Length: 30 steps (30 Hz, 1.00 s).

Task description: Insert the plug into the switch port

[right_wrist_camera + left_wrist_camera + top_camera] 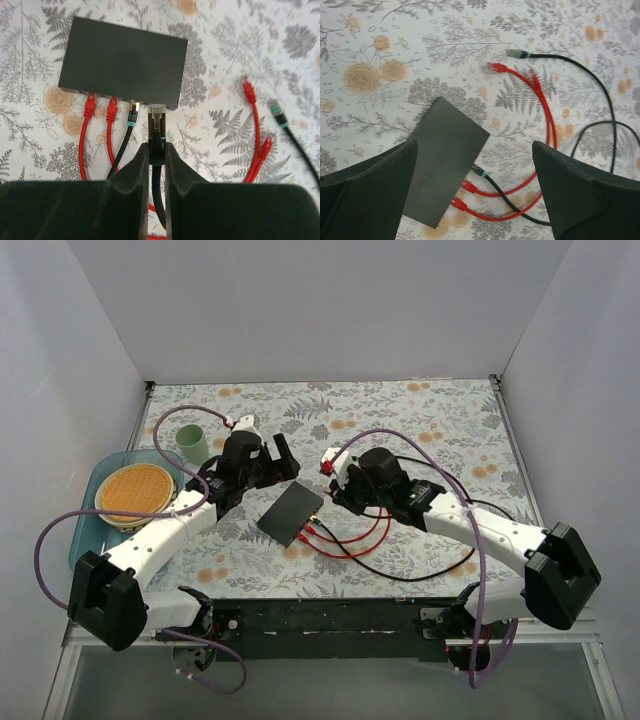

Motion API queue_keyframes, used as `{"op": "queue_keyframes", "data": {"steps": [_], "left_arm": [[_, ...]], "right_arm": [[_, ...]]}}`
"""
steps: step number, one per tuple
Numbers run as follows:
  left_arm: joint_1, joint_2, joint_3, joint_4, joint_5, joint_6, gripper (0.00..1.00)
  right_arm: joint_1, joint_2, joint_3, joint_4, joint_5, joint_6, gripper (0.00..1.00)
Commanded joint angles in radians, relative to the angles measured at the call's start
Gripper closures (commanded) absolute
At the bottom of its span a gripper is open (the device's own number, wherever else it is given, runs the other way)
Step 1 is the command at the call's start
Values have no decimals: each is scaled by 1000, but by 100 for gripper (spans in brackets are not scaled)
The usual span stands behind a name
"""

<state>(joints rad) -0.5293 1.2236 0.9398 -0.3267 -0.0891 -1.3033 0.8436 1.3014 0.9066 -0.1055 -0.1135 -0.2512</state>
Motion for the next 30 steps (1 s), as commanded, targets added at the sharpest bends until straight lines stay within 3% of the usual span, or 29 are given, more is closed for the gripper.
{"op": "queue_keyframes", "data": {"steps": [1, 11, 17, 30], "left_arm": [[25, 59, -52, 87, -70, 68, 2], [77, 246, -107, 182, -5, 72, 2], [80, 252, -140, 241, 45, 73, 3], [80, 329, -165, 276, 124, 90, 7]], "right_arm": [[-29, 88, 12, 9, -55, 85, 99], [-52, 282, 31, 10, -133, 181, 99], [-54, 335, 26, 32, -172, 225, 99], [-54, 421, 57, 44, -107, 280, 99]]}}
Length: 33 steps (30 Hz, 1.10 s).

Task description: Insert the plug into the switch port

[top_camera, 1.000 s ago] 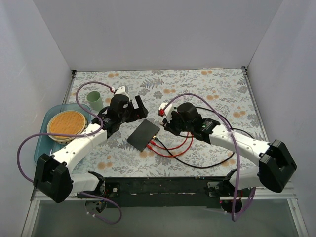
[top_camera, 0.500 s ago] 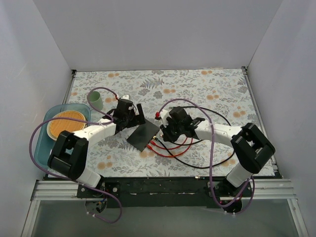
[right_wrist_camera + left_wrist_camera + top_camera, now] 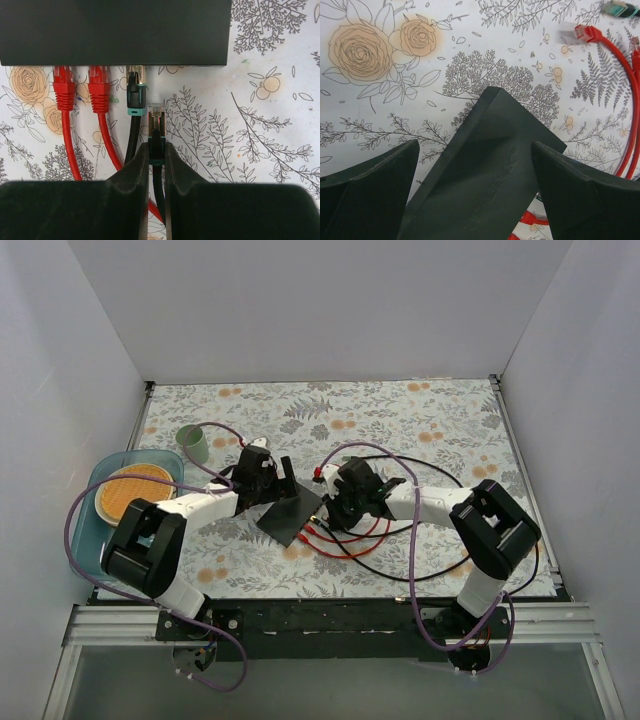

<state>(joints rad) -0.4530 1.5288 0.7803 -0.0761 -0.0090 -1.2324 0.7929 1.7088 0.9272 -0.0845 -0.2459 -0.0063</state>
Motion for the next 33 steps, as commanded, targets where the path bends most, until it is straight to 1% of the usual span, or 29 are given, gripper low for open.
{"op": "queue_keyframes", "data": {"steps": [1, 7, 12, 20, 28, 33], "left_arm": [[4, 37, -7, 25, 47, 17, 7], [4, 62, -10, 33, 63, 19, 7], [4, 48, -12, 30, 58, 24, 7], [4, 54, -4, 19, 64, 27, 7], [4, 71, 10, 9, 75, 22, 7], [4, 80, 14, 7, 80, 16, 3]], "right_arm": [[-3, 20, 47, 16, 31, 37, 99], [-4, 66, 84, -6, 63, 48, 99], [-4, 100, 134, -70, 83, 57, 99], [-4, 98, 165, -150, 109, 68, 99], [-4, 117, 193, -213, 85, 74, 99], [-4, 150, 226, -241, 66, 83, 99]]}}
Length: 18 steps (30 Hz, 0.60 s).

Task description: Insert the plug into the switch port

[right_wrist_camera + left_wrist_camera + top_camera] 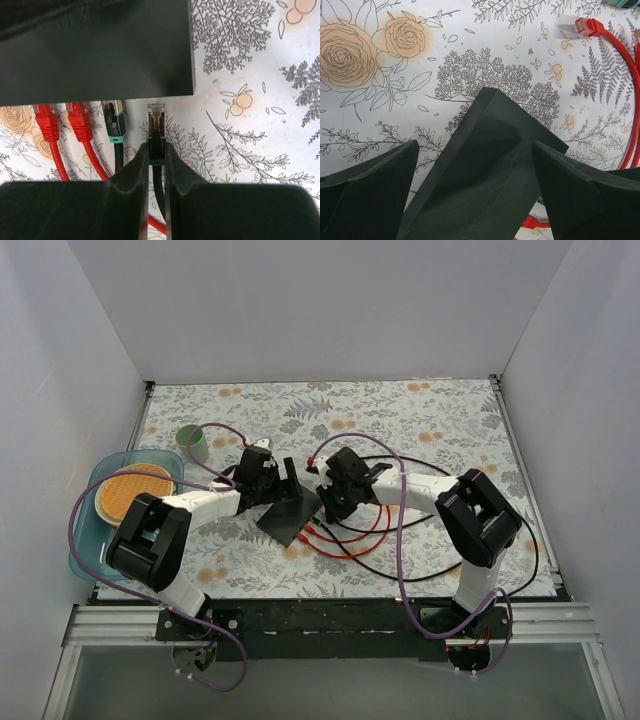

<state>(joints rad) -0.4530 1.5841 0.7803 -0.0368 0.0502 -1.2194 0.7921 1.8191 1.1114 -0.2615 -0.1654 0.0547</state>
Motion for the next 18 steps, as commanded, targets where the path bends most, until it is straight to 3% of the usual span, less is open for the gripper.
{"op": "queue_keyframes", "data": {"steps": [1, 18], "left_arm": [[4, 27, 16, -34, 22, 4, 3], [4, 36, 22, -31, 54, 11, 2]], "right_arm": [[-4, 45, 48, -65, -16, 25, 99], [-2, 106, 120, -151, -17, 33, 99]]}}
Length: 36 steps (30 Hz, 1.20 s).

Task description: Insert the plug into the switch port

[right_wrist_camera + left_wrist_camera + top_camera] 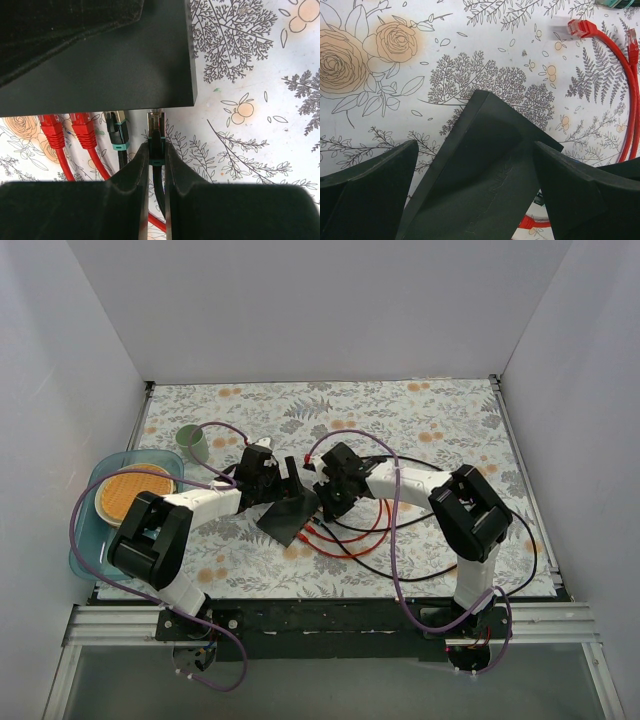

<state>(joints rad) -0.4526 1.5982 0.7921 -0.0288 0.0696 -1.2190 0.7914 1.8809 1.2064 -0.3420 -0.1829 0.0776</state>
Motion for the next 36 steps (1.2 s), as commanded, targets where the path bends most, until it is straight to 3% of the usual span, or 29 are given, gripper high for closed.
{"op": "queue_keyframes", "data": {"steps": [1, 18, 25, 36], "left_arm": [[3, 23, 10, -37, 36, 12, 2], [3, 39, 13, -25, 81, 33, 2], [3, 40, 6, -5, 127, 53, 8], [3, 54, 6, 10, 170, 58, 12]], "right_arm": [[-3, 46, 30, -72, -3, 7, 99], [-1, 54, 44, -37, -1, -2, 99], [-1, 49, 25, 34, 40, 2, 99], [14, 98, 105, -51, 112, -12, 99]]}}
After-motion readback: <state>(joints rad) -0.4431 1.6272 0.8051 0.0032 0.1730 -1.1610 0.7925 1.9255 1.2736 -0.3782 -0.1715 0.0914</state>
